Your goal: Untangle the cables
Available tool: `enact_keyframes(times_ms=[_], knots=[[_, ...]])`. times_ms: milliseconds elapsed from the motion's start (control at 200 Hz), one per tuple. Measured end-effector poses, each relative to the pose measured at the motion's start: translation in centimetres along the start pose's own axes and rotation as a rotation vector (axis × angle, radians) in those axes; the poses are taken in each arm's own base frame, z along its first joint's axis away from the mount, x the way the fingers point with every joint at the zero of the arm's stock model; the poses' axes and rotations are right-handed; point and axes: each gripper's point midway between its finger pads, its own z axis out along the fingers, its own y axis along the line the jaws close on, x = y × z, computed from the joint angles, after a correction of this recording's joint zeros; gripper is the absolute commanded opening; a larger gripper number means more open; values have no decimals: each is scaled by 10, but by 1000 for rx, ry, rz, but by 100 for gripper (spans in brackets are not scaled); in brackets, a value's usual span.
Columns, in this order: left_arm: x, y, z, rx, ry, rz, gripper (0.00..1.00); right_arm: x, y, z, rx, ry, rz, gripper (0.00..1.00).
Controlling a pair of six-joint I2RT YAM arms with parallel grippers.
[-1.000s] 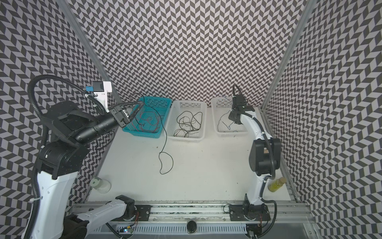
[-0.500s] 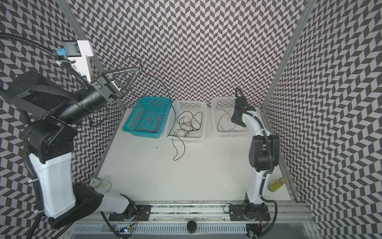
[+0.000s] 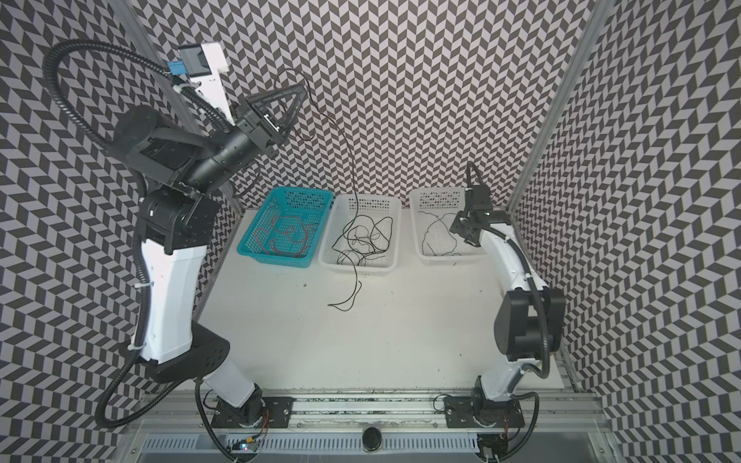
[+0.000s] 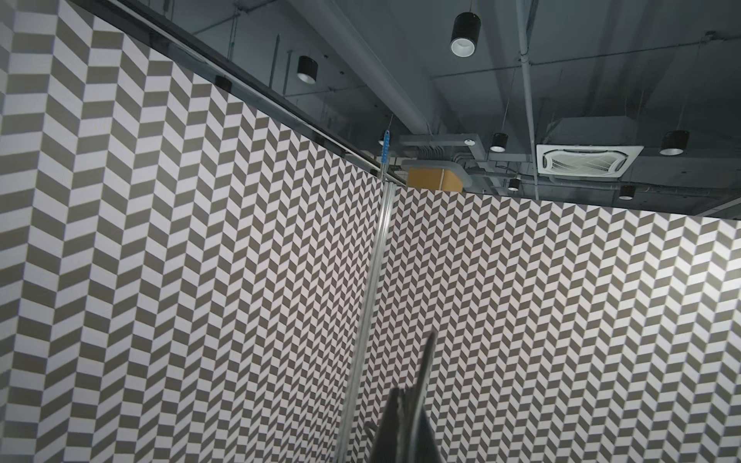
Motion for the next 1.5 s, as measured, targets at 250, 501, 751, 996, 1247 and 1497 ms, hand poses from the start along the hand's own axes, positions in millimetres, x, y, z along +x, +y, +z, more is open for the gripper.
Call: enact_keyframes(times_ms=[250,501,751,996,1247,1497], knots=[[31,86,19,-94,-25,47,0,-10,22,-44,-82,-89,-28,61],[69,149,31,-134,-46,21,0,3,57,-75,-144,-142,-133,62],[138,203,35,-168,52,-53,0,22,68,-96,-176,-183,-196,63],[292,204,26,-204,318,-227,0,26,59,-128,-204,-246,-210,69],[431,209,-60,-371,537,-395,0,42,15,-164,-199,-363,-235,84],[476,260,-142,-635,575,-484,3,68,-23,-166,-158,-379,-243,85]])
